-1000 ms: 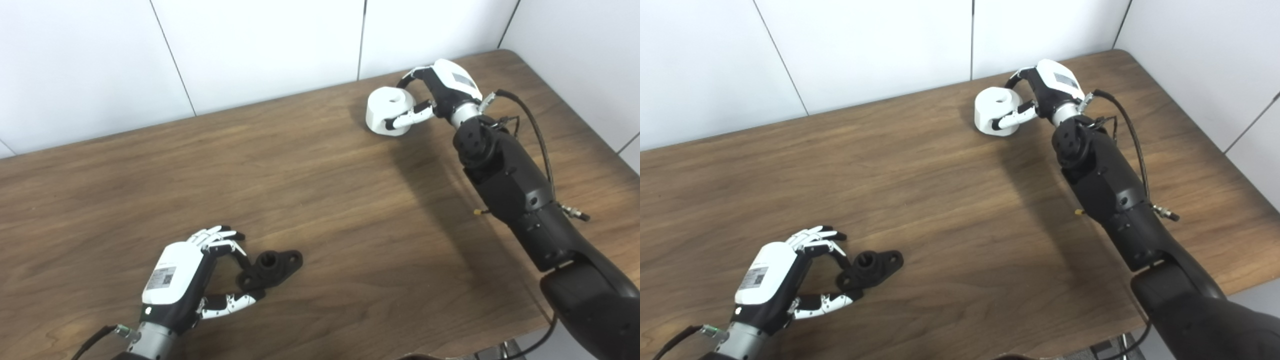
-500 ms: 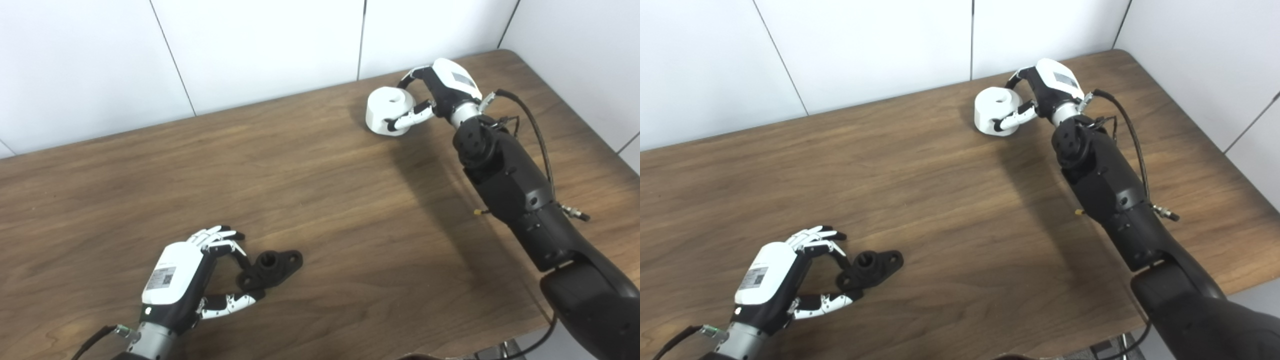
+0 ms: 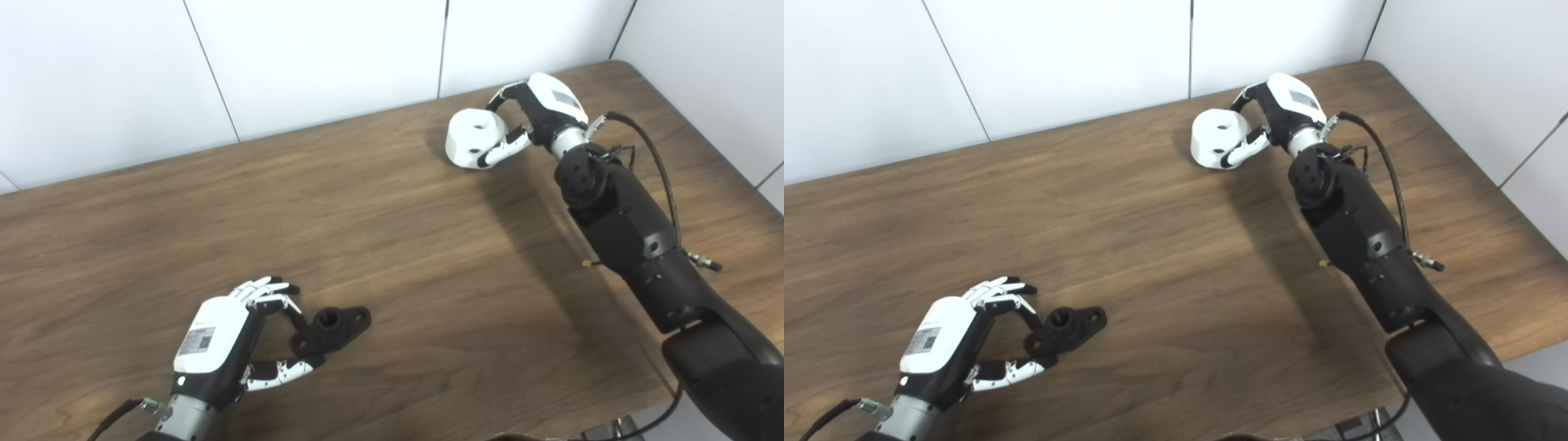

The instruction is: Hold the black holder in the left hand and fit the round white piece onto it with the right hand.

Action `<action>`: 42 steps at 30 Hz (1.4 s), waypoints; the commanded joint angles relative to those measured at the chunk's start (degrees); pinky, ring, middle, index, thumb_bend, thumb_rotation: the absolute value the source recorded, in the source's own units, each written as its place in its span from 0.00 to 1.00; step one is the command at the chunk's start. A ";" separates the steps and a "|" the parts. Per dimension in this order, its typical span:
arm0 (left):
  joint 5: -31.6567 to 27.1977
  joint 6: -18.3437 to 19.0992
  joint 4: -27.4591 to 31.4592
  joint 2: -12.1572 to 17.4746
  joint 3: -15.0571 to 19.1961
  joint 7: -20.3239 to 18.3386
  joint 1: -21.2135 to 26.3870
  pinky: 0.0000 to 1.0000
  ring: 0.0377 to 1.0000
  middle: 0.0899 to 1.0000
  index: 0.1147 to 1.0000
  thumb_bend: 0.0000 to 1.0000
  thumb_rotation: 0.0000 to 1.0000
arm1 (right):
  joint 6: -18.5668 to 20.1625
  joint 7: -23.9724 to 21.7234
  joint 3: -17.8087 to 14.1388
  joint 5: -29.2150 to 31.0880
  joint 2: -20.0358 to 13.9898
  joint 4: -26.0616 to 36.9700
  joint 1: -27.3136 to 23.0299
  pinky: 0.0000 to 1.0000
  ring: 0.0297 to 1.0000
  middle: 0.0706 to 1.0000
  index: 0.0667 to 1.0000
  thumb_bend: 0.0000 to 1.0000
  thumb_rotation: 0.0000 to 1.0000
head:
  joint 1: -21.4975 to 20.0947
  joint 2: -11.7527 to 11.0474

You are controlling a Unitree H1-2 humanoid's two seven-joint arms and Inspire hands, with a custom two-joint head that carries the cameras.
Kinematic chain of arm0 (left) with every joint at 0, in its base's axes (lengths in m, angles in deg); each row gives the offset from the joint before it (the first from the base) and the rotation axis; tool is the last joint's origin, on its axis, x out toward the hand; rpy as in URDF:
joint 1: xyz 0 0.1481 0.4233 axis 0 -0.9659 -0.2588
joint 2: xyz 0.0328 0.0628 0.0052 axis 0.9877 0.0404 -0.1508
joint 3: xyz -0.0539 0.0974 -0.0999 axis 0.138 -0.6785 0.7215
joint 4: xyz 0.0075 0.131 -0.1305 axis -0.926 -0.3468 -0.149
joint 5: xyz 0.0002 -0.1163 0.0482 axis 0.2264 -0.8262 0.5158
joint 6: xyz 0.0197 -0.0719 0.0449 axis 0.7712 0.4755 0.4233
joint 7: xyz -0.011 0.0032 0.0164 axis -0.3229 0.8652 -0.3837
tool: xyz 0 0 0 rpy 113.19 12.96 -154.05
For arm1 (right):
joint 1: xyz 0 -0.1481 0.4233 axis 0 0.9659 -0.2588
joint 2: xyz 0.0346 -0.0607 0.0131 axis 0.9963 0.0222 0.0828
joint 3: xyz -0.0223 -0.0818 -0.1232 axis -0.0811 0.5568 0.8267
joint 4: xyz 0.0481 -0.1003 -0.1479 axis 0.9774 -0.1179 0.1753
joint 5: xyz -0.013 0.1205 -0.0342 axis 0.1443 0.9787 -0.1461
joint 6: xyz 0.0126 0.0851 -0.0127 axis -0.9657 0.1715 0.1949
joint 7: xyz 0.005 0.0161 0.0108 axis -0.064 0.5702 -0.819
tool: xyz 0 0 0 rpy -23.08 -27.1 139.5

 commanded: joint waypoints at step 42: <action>5.85 6.76 2.45 -1.80 -2.78 -6.81 -1.78 0.86 0.87 0.77 0.42 0.51 0.06 | 9.51 -30.97 0.82 -8.00 3.84 44.16 7.41 0.81 0.94 0.83 0.45 0.52 0.13 | 14.15 3.08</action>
